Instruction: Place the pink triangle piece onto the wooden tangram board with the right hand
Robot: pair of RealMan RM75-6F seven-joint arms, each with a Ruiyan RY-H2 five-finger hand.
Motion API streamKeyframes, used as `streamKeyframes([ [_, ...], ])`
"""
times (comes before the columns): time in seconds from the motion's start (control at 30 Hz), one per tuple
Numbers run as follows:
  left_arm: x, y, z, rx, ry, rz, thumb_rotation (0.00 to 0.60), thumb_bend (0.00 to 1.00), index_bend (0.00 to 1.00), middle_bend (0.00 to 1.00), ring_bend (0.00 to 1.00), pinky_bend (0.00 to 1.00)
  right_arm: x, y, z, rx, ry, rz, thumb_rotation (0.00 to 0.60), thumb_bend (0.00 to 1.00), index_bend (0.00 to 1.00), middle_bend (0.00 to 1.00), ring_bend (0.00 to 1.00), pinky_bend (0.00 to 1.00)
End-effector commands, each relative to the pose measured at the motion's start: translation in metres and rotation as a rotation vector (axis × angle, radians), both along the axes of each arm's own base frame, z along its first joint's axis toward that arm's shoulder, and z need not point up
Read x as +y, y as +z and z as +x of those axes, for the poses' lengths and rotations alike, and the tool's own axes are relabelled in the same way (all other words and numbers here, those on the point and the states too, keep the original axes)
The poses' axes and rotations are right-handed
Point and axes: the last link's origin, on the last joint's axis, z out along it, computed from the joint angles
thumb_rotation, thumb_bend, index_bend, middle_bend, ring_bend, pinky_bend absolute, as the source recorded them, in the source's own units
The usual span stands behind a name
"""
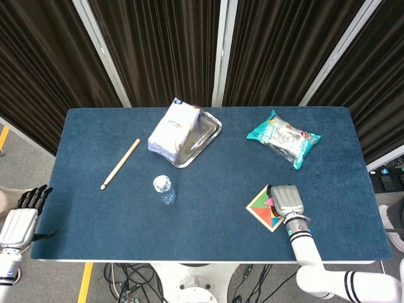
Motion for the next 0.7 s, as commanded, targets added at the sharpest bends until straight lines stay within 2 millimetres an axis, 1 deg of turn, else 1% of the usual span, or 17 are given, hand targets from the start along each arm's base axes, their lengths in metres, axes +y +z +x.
streamKeyframes([
  [0.03, 0.000, -0.001, 0.000, 0.000, 0.001, -0.001, 0.600, 0.00, 0.04, 0.00, 0.00, 0.09, -0.001, 0.004, 0.001, -0.010, 0.004, -0.008, 0.600, 0.22, 0.26, 0.44, 0.60, 0.74],
  [0.17, 0.000, -0.001, 0.000, 0.002, 0.001, -0.001, 0.600, 0.00, 0.04, 0.00, 0.00, 0.09, 0.000, 0.012, 0.003, -0.023, 0.017, -0.023, 0.600, 0.21, 0.22, 0.43, 0.60, 0.74],
  [0.3, 0.000, 0.000, 0.000, 0.003, 0.002, 0.000, 0.600, 0.00, 0.04, 0.00, 0.00, 0.09, 0.000, 0.030, 0.003, -0.036, 0.045, -0.062, 0.600, 0.21, 0.22, 0.43, 0.60, 0.74],
  [0.4, 0.000, 0.000, 0.000, 0.004, 0.000, -0.002, 0.600, 0.00, 0.04, 0.00, 0.00, 0.09, -0.003, 0.044, -0.001, -0.049, 0.082, -0.092, 0.600, 0.20, 0.24, 0.42, 0.59, 0.74],
  [0.43, 0.000, -0.001, 0.001, 0.004, -0.002, -0.003, 0.600, 0.00, 0.04, 0.00, 0.00, 0.09, -0.005, 0.046, -0.002, -0.056, 0.104, -0.093, 0.600, 0.20, 0.25, 0.40, 0.56, 0.73],
  [0.47, 0.001, -0.001, 0.001, 0.004, -0.004, -0.004, 0.600, 0.00, 0.04, 0.00, 0.00, 0.09, -0.008, 0.050, -0.006, -0.053, 0.141, -0.091, 0.600, 0.19, 0.25, 0.38, 0.51, 0.69],
  [0.53, 0.002, -0.003, 0.002, 0.004, -0.005, -0.007, 0.600, 0.00, 0.04, 0.00, 0.00, 0.09, -0.014, 0.054, -0.015, -0.031, 0.198, -0.090, 0.600, 0.18, 0.25, 0.30, 0.36, 0.56],
  [0.57, 0.002, -0.004, 0.003, 0.004, -0.005, -0.009, 0.600, 0.00, 0.04, 0.00, 0.00, 0.09, -0.016, 0.054, -0.020, -0.038, 0.217, -0.064, 0.600, 0.18, 0.25, 0.23, 0.24, 0.43],
  [0.6, 0.002, -0.004, 0.003, 0.005, -0.004, -0.011, 0.600, 0.00, 0.04, 0.00, 0.00, 0.10, -0.018, 0.054, -0.025, -0.047, 0.221, -0.041, 0.600, 0.18, 0.24, 0.15, 0.12, 0.26],
  [0.63, 0.002, -0.005, 0.003, 0.006, -0.004, -0.013, 0.600, 0.00, 0.04, 0.00, 0.00, 0.10, -0.020, 0.053, -0.029, -0.059, 0.220, -0.015, 0.600, 0.18, 0.22, 0.08, 0.04, 0.13],
  [0.67, 0.002, -0.005, 0.004, 0.008, -0.003, -0.016, 0.600, 0.00, 0.04, 0.00, 0.00, 0.10, -0.023, 0.052, -0.034, -0.080, 0.213, 0.021, 0.600, 0.20, 0.21, 0.03, 0.01, 0.06],
  [0.7, 0.003, -0.005, 0.004, 0.009, -0.003, -0.017, 0.600, 0.00, 0.04, 0.00, 0.00, 0.10, -0.024, 0.051, -0.038, -0.095, 0.202, 0.042, 0.600, 0.24, 0.19, 0.01, 0.00, 0.01],
])
